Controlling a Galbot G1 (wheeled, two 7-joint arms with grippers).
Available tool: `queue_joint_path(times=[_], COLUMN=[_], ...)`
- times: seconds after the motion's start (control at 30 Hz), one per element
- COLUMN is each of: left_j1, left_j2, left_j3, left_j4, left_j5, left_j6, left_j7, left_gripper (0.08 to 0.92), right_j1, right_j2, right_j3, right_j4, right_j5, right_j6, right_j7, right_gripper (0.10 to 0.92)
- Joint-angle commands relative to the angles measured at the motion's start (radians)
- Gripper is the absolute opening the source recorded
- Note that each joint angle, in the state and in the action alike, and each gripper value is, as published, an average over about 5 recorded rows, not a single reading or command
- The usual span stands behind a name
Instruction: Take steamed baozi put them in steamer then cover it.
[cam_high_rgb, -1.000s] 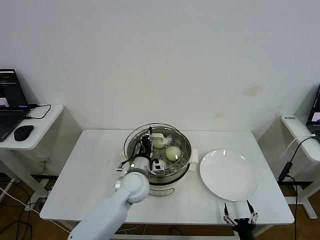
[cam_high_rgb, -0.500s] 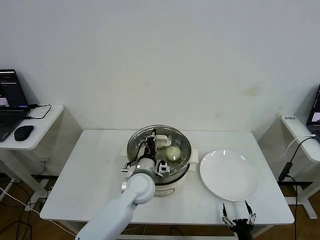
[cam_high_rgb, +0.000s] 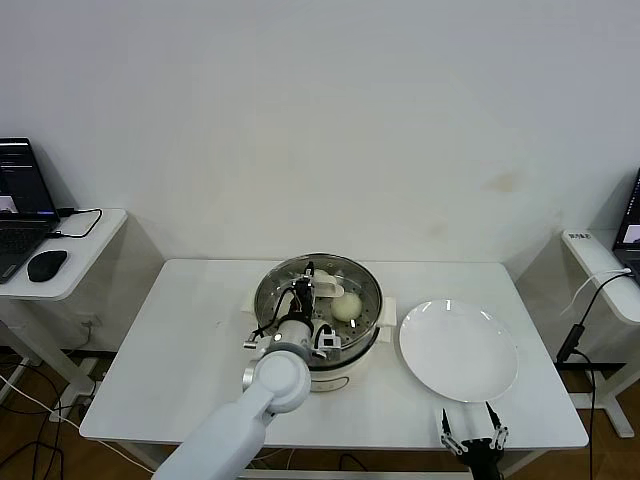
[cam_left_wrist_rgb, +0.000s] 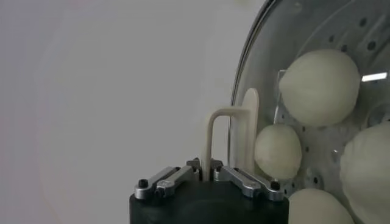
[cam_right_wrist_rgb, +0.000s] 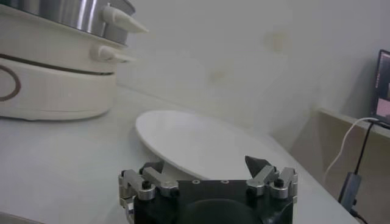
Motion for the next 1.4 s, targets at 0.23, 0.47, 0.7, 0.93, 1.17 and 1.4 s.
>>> queue_joint_path(times=[0.23,0.47,0.7,0.93,1.17,1.4], left_j1=[0.023,0.081,0.249,0.468,0.762,0.909], left_j2=[-0.008,0.023,0.127,0.192,0.182,0.113], left_j3=[-0.017,-0.052,-0.116,-0.267,-0.521,-0.71], left_j4=[-0.017,-0.115,-0.274,-0.42,-0.447,-0.433], left_j5=[0.004,-0.051,-0.353,-0.643,-1.042,-1.353], left_j6=[-0.001,-0.002,-0.021,-0.139,-0.586,-0.676], left_j7=[-0.004,-0.044,-0.194,-0.372,-0.565,-0.606], left_gripper=[0.164,0.339,0.547,0.746,0.821,0.823], right_j1=[0.0,0.0,-0.005,-0.02,-0.023,-0.04], right_j2=[0.0,0.0,-0.002,-0.025,-0.044,-0.07], right_j3=[-0.006,-0.007,-0.005,-0.007,-0.011,-0.038], right_j4=[0.0,-0.001,-0.001,0.008,0.027,0.06], right_j5=[-0.005,-0.008,-0.004,0.024,0.058,0.139], right_j6=[0.0,0.001,0.003,0.003,-0.003,-0.016], right_j7=[-0.003,-0.003,-0.005,-0.009,-0.016,-0.031], right_gripper=[0.823,0.823,0.823,0.823,0.823,0.823])
